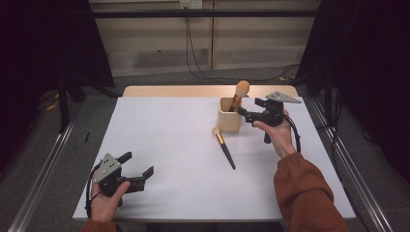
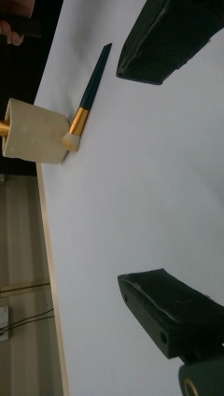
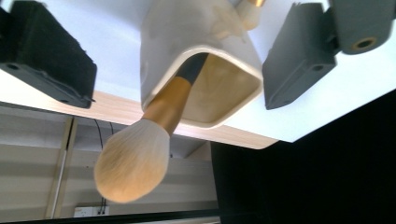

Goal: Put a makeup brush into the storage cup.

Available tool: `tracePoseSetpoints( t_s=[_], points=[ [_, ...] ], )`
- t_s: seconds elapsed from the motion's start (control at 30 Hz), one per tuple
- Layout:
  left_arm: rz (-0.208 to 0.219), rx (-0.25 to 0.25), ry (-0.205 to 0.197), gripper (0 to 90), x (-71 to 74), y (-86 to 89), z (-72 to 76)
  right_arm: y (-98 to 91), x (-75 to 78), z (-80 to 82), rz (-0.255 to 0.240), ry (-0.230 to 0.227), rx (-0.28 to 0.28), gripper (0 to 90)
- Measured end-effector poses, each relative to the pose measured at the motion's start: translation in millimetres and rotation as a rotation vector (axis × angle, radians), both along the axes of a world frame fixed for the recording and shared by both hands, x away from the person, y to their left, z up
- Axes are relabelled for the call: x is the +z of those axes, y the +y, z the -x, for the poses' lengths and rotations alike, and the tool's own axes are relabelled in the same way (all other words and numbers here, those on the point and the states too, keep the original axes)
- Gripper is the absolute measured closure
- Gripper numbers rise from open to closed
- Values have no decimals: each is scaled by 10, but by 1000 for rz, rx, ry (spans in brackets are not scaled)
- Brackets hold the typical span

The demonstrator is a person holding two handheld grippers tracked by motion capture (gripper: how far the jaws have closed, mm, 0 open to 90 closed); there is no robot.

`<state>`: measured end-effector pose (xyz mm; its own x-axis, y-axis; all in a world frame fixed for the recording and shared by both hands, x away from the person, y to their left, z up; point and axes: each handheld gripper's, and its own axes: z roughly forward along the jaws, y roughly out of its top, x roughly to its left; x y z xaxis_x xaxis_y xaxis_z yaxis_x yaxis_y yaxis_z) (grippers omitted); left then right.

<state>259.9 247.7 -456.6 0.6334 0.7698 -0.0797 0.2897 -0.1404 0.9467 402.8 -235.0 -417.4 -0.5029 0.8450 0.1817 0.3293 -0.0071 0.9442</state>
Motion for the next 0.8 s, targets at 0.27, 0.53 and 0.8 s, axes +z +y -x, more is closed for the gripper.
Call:
tracePoseSetpoints(
  t_s=[0.27, 0.53, 0.8],
  points=[
    [0, 2, -6, 31, 5, 13, 12, -34, -22, 138, -10, 11, 14, 21],
    [1, 17, -7, 32, 9, 10, 23, -131, -51, 327, -9, -20, 12, 0],
    [8, 14, -8, 31, 11, 18, 31, -215, -79, 566, 9, -24, 8, 8]
  ],
)
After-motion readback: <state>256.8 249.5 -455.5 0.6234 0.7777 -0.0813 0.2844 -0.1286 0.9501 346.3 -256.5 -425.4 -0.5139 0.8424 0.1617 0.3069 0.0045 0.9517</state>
